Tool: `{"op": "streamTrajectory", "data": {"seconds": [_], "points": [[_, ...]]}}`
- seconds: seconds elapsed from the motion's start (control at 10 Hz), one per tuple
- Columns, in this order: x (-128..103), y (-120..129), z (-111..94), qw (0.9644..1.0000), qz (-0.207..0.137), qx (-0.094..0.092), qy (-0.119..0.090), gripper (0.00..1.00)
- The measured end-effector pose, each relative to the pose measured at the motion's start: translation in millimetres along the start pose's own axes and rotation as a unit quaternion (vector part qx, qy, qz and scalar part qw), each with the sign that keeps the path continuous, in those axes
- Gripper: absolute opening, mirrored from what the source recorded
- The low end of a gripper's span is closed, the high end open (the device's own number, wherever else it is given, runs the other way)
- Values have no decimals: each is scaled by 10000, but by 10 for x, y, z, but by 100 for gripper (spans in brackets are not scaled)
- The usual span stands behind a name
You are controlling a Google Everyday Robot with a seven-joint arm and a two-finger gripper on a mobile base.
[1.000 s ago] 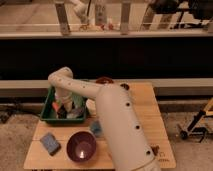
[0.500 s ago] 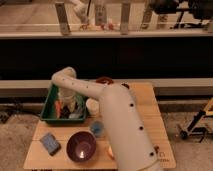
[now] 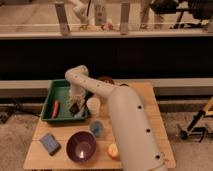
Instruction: Wipe tray with eraser
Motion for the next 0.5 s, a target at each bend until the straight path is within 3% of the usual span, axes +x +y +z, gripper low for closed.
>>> {"op": "streamTrajectory", "data": {"seconds": [0.5], "points": [[324,-330,-43,9996,36,-223,174,0]]}}
